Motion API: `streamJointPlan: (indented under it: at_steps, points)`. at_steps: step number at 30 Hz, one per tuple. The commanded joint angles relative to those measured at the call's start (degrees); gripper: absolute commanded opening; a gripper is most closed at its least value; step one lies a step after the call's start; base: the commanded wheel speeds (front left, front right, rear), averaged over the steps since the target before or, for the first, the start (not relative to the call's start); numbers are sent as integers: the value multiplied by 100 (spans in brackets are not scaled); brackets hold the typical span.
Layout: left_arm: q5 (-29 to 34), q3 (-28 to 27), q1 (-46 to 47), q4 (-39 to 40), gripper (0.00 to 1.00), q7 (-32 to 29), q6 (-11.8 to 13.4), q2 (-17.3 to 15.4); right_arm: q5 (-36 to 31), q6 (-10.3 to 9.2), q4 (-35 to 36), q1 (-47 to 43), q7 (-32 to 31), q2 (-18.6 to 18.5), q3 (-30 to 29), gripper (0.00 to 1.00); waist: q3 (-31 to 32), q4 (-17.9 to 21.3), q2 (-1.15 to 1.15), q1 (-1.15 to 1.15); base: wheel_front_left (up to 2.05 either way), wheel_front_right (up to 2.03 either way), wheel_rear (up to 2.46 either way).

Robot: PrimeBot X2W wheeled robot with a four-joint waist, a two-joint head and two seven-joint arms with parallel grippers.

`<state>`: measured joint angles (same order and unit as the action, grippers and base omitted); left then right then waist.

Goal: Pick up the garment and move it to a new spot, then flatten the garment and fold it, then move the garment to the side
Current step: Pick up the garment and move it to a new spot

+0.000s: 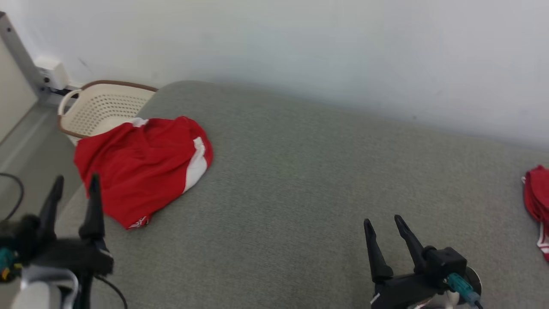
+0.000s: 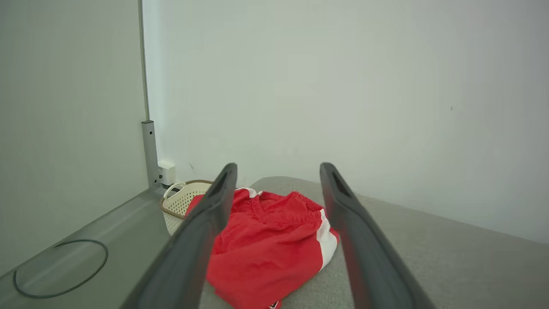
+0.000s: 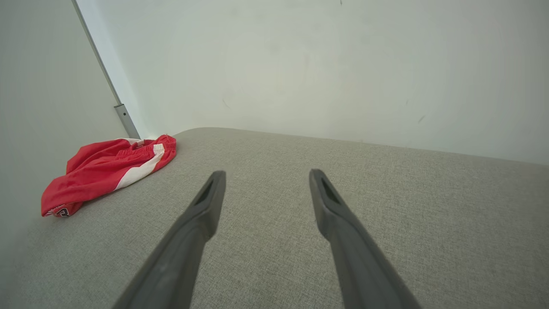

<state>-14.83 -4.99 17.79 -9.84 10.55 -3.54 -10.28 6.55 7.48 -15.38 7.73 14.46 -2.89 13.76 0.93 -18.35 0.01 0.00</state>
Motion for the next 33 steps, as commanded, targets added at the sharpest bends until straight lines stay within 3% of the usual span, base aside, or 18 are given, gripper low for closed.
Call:
streamJointPlan:
  at_steps: [1, 7, 16, 23, 33]
  points:
    - [-12, -7, 189, -79, 100, -54, -39, -83, 41, 3, 29, 72, 22, 0, 37, 100, -350, 386, -1, 0, 0, 0, 0]
    - [-197, 2, 1396, -787, 100, -451, -200, -539, 157, 3, 99, 591, 49, -1, 490, 100, -947, 1095, -1, 0, 0, 0, 0]
    - [-476, -40, 2540, -2070, 100, -689, -290, -959, 250, 3, 147, 1140, 74, -2, 855, 100, -1548, 1747, -1, 0, 0, 0, 0]
    - [-496, 112, 3270, -3274, 100, -910, -336, -1308, 271, 3, 271, 1429, 78, 0, 967, 100, -1949, 2159, -1, 0, 0, 0, 0]
    - [-642, 485, 3540, -4440, 100, -1393, -378, -1604, 290, 3, 340, 1507, 80, 1, 989, 100, -2017, 2360, -1, 0, 0, 0, 0]
